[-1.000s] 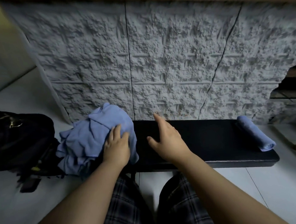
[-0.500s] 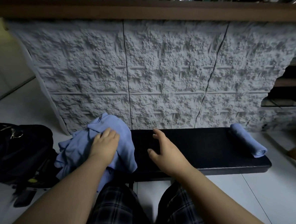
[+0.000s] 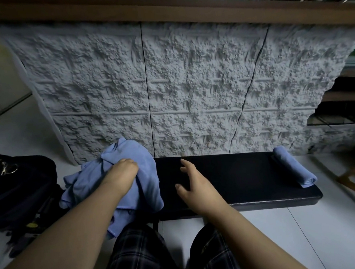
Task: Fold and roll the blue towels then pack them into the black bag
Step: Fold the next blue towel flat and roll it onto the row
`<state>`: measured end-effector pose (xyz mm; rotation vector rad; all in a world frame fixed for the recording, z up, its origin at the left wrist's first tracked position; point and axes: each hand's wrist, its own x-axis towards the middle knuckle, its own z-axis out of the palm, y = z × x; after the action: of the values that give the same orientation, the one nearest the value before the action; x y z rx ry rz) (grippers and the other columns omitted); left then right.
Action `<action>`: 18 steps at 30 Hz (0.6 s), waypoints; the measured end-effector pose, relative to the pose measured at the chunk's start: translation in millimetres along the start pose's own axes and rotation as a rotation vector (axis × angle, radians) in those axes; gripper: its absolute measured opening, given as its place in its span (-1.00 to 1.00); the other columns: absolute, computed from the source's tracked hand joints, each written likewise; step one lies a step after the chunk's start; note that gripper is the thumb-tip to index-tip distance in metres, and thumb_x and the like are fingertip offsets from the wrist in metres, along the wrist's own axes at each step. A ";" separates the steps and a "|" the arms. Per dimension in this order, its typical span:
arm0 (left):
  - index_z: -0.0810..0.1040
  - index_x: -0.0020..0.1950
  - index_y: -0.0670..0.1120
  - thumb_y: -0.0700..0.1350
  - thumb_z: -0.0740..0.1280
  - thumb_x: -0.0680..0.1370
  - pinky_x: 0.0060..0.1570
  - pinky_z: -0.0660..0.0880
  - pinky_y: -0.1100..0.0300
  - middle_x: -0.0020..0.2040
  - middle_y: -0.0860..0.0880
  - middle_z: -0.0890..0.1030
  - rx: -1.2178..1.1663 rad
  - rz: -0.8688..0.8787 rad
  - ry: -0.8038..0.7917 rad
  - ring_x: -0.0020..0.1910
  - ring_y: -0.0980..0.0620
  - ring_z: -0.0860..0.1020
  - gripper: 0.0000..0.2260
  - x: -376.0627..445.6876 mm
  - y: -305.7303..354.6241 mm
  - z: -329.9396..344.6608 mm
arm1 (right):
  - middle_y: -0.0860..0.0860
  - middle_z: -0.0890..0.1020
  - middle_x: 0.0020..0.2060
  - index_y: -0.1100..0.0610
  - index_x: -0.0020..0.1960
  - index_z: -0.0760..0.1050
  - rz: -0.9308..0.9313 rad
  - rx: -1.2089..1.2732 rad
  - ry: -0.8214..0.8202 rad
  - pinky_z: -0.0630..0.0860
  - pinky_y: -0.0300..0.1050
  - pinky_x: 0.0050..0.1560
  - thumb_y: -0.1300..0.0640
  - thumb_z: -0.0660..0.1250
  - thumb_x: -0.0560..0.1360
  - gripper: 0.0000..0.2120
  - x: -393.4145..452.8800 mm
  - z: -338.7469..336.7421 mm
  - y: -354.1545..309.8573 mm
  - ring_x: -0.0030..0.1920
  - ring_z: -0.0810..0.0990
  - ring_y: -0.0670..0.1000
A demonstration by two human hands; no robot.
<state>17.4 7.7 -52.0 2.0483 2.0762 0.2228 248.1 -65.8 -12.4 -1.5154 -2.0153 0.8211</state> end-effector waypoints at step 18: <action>0.41 0.00 -0.20 -0.19 0.16 0.59 -0.20 0.34 0.00 -0.21 -0.15 0.49 -0.235 0.112 0.555 -0.13 -0.22 0.47 -0.91 -20.1 57.6 -79.3 | -0.01 0.30 0.45 -0.04 0.52 -0.02 0.006 0.043 -0.015 0.30 -0.24 0.24 0.02 0.27 0.55 -0.33 5.2 1.7 5.5 0.41 0.31 -0.03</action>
<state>52.8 -7.9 40.3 2.1210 2.0766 1.1084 249.2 -60.0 -17.4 -1.4965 -1.9916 0.8753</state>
